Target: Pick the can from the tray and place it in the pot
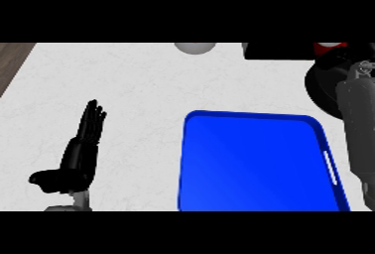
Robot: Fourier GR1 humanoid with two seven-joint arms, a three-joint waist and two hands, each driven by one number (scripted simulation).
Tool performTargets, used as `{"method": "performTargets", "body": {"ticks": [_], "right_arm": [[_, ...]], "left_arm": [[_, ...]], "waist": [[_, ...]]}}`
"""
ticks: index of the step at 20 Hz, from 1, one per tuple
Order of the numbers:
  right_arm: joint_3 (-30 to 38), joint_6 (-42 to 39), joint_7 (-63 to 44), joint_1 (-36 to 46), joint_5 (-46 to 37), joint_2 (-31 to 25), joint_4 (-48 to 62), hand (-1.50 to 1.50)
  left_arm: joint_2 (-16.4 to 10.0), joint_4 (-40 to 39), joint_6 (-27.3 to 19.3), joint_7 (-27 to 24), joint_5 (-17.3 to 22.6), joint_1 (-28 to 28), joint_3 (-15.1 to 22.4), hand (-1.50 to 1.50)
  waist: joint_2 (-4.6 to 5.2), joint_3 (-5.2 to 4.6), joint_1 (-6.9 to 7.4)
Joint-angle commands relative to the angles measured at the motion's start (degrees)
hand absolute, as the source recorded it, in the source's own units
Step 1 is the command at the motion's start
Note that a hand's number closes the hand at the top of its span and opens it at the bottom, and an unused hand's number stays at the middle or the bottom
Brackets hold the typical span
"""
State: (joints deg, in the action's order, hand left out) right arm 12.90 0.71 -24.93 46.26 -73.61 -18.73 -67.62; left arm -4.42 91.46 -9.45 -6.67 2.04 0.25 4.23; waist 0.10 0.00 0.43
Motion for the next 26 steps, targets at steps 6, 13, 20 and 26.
{"method": "performTargets", "body": {"ticks": [6,13,20,26], "right_arm": [[9.5,5.6,14.8,2.7,7.6,-12.3,20.4,1.50],[11.0,6.9,20.1,5.5,8.3,-15.6,37.7,1.50],[11.6,7.7,14.5,3.4,6.3,-16.2,48.4,1.50],[19.1,5.0,27.2,3.8,15.1,-19.8,52.4,-1.50]], "left_arm": [[2.4,-4.5,-0.3,-3.9,-1.2,-0.8,0.9,0.00],[2.2,-0.1,0.1,-0.3,-2.1,1.2,2.8,0.00],[1.4,-1.9,0.6,1.8,-1.0,-4.4,0.7,0.00],[0.5,-1.0,2.6,-1.9,0.3,0.3,-0.1,0.00]], "waist": [[0.37,0.02,0.46],[0.61,0.10,1.82],[0.93,0.11,1.80],[0.96,0.23,2.14]]}}
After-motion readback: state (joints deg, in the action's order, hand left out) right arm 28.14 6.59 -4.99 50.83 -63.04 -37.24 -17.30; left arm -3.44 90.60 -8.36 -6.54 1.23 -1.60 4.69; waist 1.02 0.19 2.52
